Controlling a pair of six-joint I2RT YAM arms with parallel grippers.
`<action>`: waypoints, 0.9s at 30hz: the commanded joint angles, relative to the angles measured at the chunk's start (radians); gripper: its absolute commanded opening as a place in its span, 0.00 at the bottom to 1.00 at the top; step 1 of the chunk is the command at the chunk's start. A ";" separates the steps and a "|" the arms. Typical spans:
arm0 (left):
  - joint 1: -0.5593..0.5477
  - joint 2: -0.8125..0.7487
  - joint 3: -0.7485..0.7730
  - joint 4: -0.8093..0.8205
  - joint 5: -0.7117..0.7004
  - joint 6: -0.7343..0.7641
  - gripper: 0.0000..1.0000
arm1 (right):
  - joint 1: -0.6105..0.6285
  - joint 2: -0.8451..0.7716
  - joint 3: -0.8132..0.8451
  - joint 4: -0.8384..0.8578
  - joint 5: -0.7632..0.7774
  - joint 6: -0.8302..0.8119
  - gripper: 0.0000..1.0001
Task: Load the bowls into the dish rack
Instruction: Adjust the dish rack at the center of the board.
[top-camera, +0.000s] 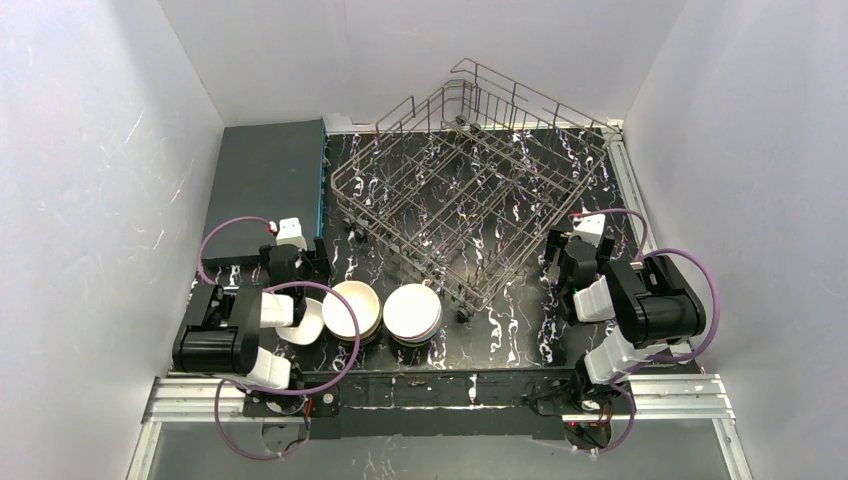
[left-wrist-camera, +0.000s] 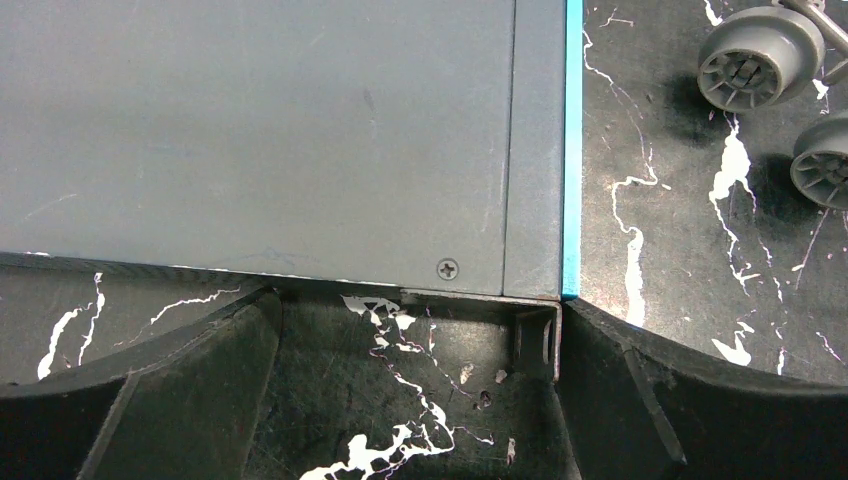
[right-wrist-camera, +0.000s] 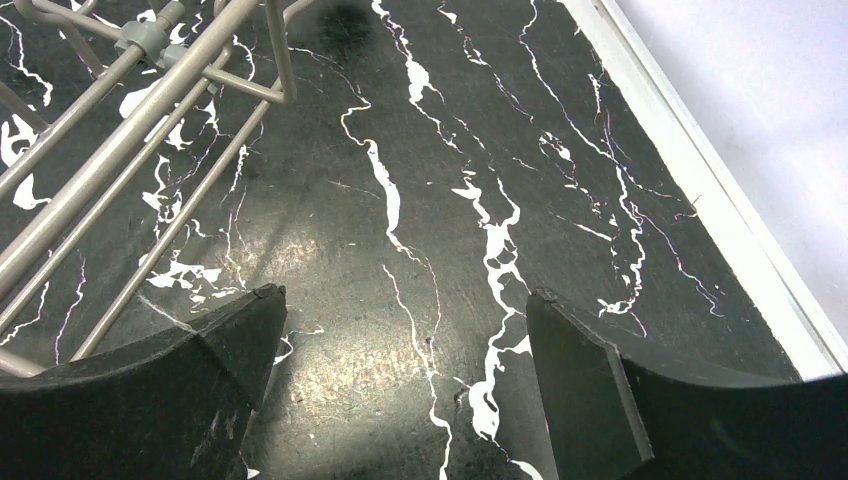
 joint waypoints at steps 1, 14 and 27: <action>0.002 0.017 0.046 0.133 0.057 0.038 0.98 | 0.003 0.000 0.021 0.057 0.004 -0.002 0.99; 0.002 -0.143 0.165 -0.219 0.066 0.029 0.98 | 0.004 -0.061 -0.044 0.120 0.028 0.005 0.99; 0.002 -0.240 0.784 -1.343 -0.130 -0.511 0.98 | 0.004 -0.886 0.088 -0.973 0.171 0.397 0.99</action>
